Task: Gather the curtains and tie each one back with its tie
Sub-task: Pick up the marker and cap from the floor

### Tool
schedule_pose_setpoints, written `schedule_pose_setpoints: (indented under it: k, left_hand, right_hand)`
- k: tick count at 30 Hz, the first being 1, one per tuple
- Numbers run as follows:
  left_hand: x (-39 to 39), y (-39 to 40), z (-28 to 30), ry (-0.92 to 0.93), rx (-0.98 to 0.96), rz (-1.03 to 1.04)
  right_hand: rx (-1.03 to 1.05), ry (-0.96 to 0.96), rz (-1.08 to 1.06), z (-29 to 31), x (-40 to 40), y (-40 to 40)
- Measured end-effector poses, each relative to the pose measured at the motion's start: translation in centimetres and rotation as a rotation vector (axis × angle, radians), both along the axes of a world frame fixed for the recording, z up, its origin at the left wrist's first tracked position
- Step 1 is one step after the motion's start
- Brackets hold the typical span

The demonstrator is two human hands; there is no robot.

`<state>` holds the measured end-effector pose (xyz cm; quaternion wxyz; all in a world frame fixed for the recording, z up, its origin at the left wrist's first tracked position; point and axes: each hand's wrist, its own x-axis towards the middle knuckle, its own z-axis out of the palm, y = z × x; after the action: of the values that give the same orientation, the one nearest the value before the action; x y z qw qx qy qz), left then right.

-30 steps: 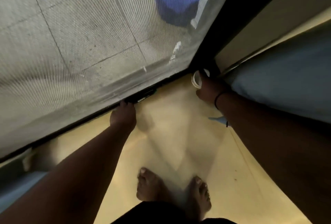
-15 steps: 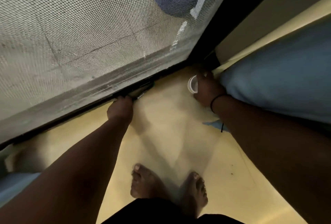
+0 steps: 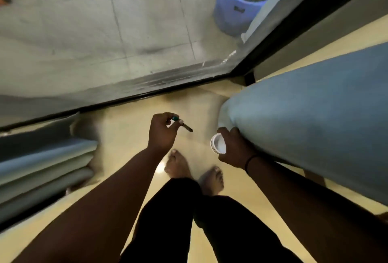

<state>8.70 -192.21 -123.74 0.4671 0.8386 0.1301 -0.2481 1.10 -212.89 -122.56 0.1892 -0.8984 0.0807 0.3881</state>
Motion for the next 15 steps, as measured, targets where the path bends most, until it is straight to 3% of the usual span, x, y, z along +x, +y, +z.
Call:
schedule_pose_setpoints:
  k: [2, 5, 11, 15]
  left_hand:
    - [-2.5, 1.1, 5.4, 0.051, -0.012, 0.075]
    - [-5.5, 2.6, 12.5, 0.061, -0.012, 0.023]
    - [-7.0, 6.2, 30.9, -0.045, -0.054, 0.105]
    - [-10.2, 5.8, 39.5, -0.072, -0.111, 0.179]
  right_hand:
    - [0.020, 0.042, 0.099, 5.0, -1.0, 1.0]
    - [0.017, 0.057, 0.248, 11.5, -2.2, 2.3]
    - [0.089, -0.066, 0.263, 30.1, -1.5, 6.4]
    - [0.058, -0.176, 0.324, 38.2, -4.6, 8.1]
